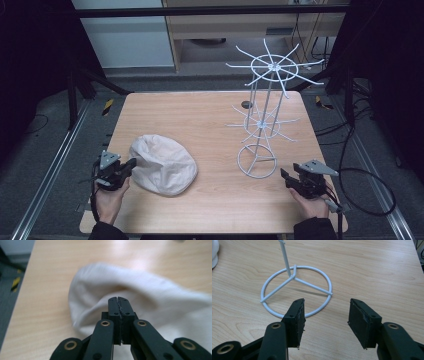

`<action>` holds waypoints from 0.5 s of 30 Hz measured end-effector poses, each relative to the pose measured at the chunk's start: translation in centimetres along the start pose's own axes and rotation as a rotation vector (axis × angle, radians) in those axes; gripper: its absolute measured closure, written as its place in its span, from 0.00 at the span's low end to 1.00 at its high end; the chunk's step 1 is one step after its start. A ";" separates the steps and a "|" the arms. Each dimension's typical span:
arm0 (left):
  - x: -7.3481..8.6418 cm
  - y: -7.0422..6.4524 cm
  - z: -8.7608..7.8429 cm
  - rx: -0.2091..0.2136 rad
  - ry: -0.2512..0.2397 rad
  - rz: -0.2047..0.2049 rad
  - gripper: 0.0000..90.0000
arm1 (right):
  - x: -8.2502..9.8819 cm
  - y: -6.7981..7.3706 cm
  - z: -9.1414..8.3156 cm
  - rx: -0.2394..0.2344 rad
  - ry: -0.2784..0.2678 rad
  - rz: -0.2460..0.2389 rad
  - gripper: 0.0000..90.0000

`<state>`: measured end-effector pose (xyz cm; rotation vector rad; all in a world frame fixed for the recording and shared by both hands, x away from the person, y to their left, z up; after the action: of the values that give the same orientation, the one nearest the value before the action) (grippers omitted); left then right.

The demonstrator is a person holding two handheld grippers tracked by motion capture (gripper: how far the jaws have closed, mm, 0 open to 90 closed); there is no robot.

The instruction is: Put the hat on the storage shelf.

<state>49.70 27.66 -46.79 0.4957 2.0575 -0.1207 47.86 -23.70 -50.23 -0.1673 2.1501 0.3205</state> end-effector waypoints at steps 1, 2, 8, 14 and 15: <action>0.0 0.0 0.0 0.000 0.000 0.000 1.00 | 0.0 0.0 0.0 0.000 0.000 0.000 0.52; -1.4 -1.0 -0.9 0.019 -0.037 0.021 1.00 | 0.0 0.0 0.0 0.000 0.001 0.000 0.52; -4.3 -6.4 0.1 0.097 -0.049 0.105 1.00 | 0.0 0.0 0.0 0.003 0.002 0.005 0.53; -6.0 -10.0 3.5 0.130 -0.010 0.142 1.00 | 0.0 -0.1 0.0 0.000 0.003 0.002 0.53; -6.0 -10.0 3.5 0.130 -0.010 0.142 1.00 | 0.0 -0.1 0.0 0.000 0.003 0.002 0.53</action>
<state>51.22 15.71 -44.64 0.7180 2.0059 -0.1728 47.84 -23.80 -50.26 -0.1651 2.1531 0.3212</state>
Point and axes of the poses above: each handheld gripper's, and its own axes: z roughly forward along the jaws, x roughly out of its underside, y roughly to its left, the point moved 7 cm from there along z, roughly forward along the jaws, and after that the axes turned 11 degrees about z, right-handed, at the moved point
